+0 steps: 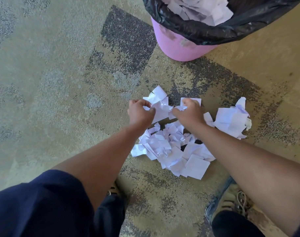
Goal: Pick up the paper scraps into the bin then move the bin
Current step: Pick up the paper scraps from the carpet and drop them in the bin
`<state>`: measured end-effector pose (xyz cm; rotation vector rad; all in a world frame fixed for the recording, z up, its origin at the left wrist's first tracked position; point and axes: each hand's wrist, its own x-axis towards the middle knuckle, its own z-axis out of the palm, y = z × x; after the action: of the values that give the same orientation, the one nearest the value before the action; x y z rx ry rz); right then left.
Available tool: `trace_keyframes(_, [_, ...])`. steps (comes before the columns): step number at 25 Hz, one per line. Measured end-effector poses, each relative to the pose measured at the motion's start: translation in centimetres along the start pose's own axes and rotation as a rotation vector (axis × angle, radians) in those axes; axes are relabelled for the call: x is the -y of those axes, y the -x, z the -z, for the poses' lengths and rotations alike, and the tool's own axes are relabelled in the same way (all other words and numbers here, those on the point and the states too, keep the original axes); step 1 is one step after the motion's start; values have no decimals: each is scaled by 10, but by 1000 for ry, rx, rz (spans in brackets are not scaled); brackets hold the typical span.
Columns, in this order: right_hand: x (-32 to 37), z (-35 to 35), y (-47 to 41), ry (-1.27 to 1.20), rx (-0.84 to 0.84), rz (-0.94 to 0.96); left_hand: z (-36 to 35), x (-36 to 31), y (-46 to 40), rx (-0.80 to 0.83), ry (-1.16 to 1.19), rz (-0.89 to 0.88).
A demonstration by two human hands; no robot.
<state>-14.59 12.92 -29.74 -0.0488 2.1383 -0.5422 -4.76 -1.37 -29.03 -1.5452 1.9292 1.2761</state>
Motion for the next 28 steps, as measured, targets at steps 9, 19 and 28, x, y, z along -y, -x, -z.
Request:
trace_keyframes(9, [4, -35, 14, -485, 94, -94, -18, -7, 15, 140, 171, -8])
trace_keyframes(19, [30, 15, 107, -392, -8, 216, 29, -29, 101, 88, 512, -13])
trace_keyframes(28, [129, 150, 181, -477, -260, 616, 106, -167, 170, 117, 836, -321])
